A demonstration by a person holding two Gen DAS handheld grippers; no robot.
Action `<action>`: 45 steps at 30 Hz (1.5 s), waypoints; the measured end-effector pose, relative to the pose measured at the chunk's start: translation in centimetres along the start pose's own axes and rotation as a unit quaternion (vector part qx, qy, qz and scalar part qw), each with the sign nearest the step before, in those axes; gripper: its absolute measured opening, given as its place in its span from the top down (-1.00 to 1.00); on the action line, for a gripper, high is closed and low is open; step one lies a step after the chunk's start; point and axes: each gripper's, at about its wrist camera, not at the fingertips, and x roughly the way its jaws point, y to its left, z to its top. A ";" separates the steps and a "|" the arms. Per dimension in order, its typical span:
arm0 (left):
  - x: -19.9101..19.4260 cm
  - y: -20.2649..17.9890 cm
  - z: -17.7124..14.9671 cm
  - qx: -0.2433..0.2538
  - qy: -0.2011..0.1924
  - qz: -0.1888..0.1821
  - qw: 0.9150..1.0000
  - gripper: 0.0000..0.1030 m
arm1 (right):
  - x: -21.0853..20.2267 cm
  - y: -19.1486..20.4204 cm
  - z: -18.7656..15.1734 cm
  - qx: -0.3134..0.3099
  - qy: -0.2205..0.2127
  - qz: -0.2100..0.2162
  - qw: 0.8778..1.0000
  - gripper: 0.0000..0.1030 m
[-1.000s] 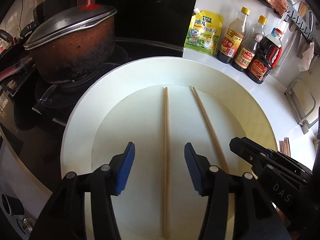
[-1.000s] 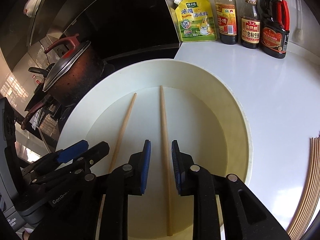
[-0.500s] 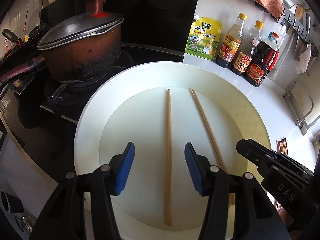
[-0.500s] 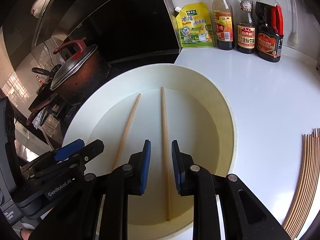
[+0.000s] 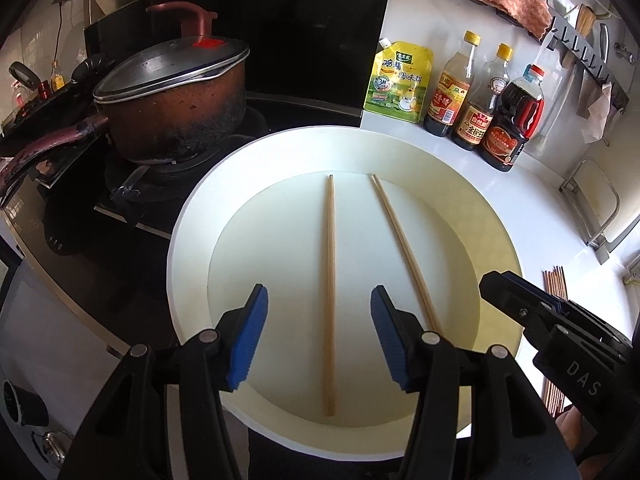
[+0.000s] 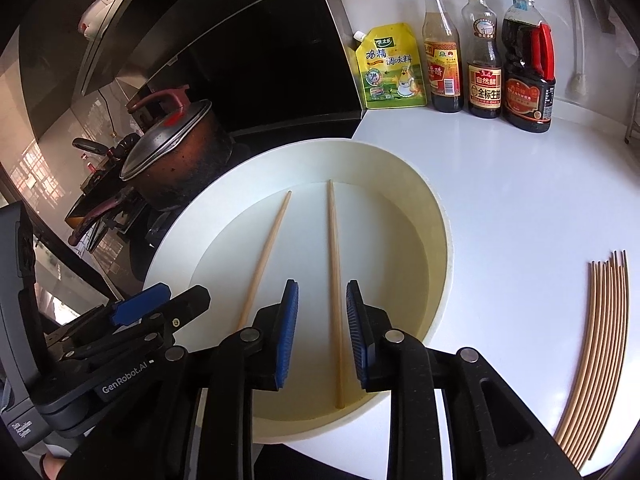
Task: Organize utensils
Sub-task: 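Move both open tools back over the row of chopsticks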
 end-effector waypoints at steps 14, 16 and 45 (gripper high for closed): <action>-1.9 -3.0 -1.3 0.018 -0.006 -0.013 1.000 -0.11 | -3.5 -1.7 -2.0 0.007 -0.014 -0.009 1.000 0.50; -2.1 -3.5 -1.5 0.022 -0.007 -0.016 1.000 -0.11 | -4.0 -2.0 -2.4 0.007 -0.015 -0.014 1.000 0.49; -3.1 -17.9 -6.1 0.129 0.001 -0.114 0.985 -0.35 | -13.6 -16.3 -9.9 0.115 -0.044 -0.131 0.984 0.26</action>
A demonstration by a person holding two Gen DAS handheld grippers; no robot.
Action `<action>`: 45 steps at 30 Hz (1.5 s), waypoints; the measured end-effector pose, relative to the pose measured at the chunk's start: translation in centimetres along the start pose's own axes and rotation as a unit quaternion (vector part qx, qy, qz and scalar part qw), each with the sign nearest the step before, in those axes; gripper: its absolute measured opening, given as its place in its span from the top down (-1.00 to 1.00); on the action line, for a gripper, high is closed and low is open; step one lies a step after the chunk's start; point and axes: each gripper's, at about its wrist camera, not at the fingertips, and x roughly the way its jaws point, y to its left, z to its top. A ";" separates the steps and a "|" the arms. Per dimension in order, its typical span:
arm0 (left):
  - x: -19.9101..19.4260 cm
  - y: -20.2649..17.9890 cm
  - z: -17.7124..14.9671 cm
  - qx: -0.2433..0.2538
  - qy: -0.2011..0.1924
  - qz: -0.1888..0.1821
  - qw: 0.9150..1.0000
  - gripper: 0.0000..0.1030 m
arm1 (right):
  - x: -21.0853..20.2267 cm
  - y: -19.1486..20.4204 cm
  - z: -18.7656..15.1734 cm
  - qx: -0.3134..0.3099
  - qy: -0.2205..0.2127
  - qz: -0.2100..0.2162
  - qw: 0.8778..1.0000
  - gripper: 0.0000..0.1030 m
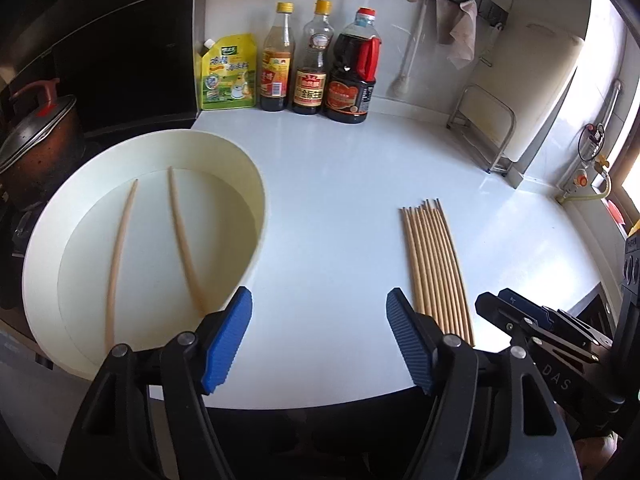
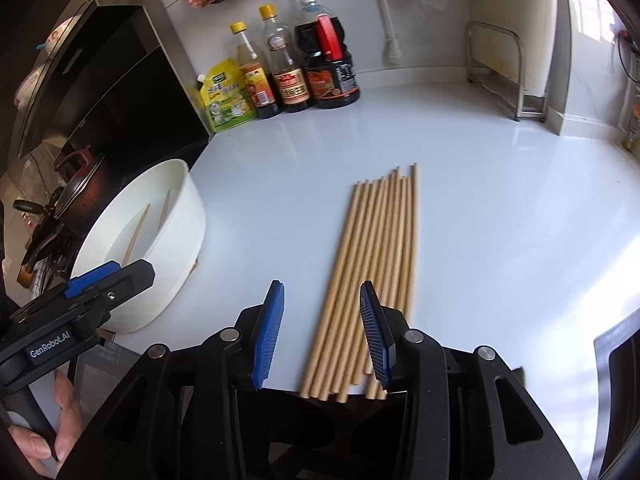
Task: Organize utensils
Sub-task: 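Move both open tools back over the row of chopsticks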
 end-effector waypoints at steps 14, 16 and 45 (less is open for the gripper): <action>5.0 -5.0 -0.3 0.026 0.038 -0.013 0.999 -0.42 | 1.6 -6.7 -0.5 0.029 0.002 -0.062 0.998 0.22; 5.8 -5.3 -0.3 0.026 0.043 -0.011 0.999 -0.42 | 2.3 -7.2 -0.4 0.035 0.006 -0.061 0.997 0.15; 10.2 -5.2 -0.7 0.005 0.085 -0.007 0.996 -0.43 | 7.4 -6.5 0.2 -0.014 0.025 -0.100 0.995 0.14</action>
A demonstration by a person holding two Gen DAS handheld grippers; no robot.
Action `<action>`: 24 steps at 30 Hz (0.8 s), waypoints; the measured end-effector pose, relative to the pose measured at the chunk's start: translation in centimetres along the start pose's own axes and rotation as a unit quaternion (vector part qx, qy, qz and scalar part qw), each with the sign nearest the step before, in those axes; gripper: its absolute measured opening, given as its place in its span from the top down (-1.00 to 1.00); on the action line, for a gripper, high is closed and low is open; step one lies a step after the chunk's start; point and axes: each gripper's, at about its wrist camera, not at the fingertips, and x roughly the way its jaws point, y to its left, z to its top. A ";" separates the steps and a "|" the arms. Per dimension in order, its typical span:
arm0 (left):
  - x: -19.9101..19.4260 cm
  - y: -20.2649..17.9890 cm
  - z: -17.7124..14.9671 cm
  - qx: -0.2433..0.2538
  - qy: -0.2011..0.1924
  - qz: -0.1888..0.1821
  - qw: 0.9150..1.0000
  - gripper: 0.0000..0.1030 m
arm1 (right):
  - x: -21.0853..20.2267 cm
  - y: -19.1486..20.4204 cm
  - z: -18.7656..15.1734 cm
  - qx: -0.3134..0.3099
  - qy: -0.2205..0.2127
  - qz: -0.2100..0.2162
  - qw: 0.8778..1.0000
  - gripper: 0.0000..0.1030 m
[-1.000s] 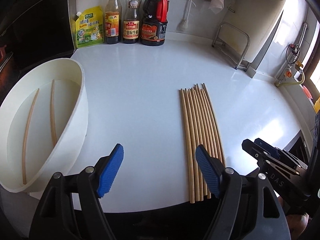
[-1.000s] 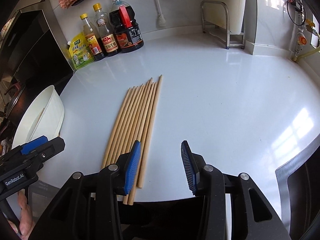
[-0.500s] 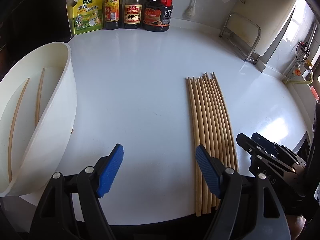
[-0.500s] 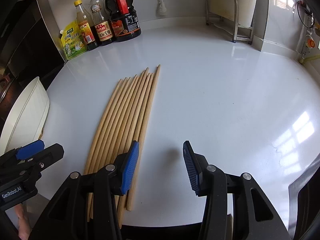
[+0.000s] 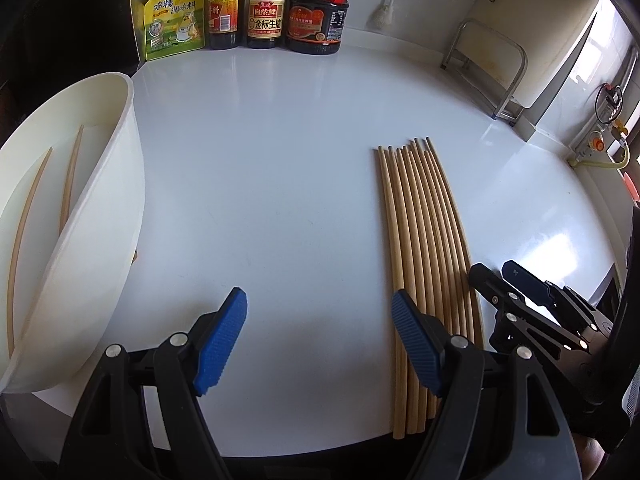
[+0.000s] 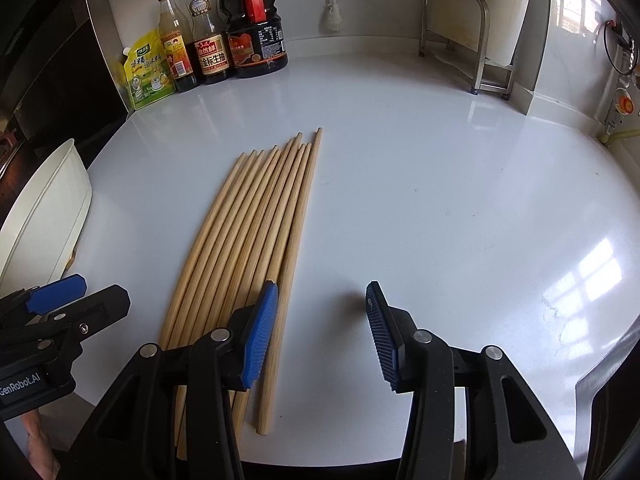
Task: Organize utensils
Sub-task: 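Move both open tools back over the row of chopsticks, then close the right tool on a chopstick while the left tool grasps another chopstick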
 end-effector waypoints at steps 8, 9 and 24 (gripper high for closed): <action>0.5 -0.6 0.0 0.002 0.004 0.000 1.000 -0.43 | 0.0 0.1 -0.2 -0.008 0.004 0.003 1.000 0.15; 0.6 -0.6 0.1 0.003 0.004 0.000 1.000 -0.43 | 0.0 0.1 -0.2 -0.009 0.004 0.002 1.000 0.15; 1.4 -1.4 0.2 0.014 0.007 0.004 1.000 -0.43 | -0.2 -0.7 -0.5 -0.017 0.000 -0.009 1.000 0.87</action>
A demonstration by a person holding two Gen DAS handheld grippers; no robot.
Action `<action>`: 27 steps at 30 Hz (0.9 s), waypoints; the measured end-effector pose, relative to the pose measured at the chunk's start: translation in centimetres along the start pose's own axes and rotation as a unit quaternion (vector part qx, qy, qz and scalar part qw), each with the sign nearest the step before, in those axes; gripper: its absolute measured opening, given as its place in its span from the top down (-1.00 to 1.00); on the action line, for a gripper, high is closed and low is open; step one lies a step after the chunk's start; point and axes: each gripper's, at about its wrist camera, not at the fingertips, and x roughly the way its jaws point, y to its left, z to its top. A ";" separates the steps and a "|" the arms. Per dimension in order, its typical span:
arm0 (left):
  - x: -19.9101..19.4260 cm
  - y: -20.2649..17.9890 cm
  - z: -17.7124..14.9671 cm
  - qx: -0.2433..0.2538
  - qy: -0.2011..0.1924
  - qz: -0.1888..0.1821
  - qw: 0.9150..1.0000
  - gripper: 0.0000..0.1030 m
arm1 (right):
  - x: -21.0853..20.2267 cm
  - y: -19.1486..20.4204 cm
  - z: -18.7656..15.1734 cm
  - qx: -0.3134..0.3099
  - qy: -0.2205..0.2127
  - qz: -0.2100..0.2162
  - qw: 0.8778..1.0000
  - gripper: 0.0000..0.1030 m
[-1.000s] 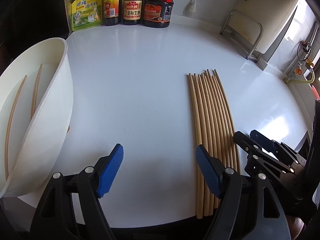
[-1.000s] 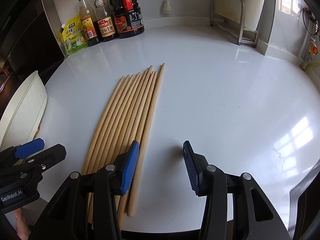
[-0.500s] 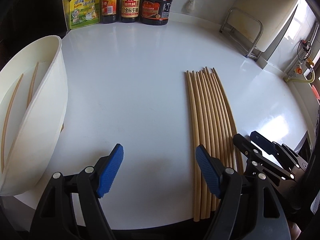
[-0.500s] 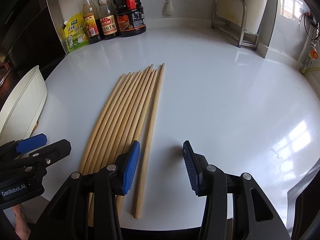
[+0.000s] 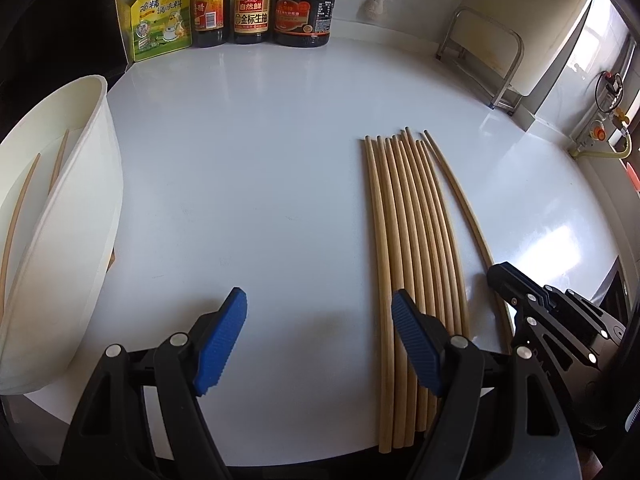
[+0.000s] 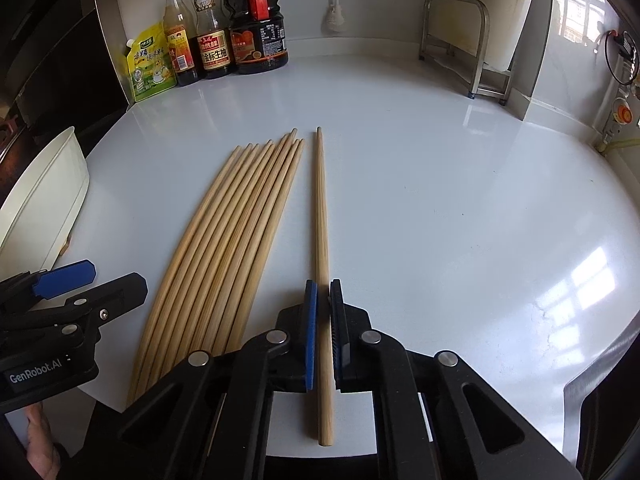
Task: Organize utensils
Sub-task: 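Close the right tool on a chopstick while the left tool grasps another chopstick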
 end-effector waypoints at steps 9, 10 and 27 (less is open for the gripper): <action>0.8 -0.7 0.2 0.013 -0.002 0.015 1.000 -0.43 | -1.0 -1.5 -1.3 0.010 0.005 0.003 1.000 0.87; 1.0 -0.8 0.2 0.014 -0.001 0.016 1.000 -0.43 | -1.1 -1.6 -1.4 0.013 0.006 0.004 1.000 0.87; 2.1 -1.2 0.9 0.029 -0.008 0.056 0.998 -0.48 | -0.3 -2.0 -0.4 0.011 -0.004 0.002 1.000 0.52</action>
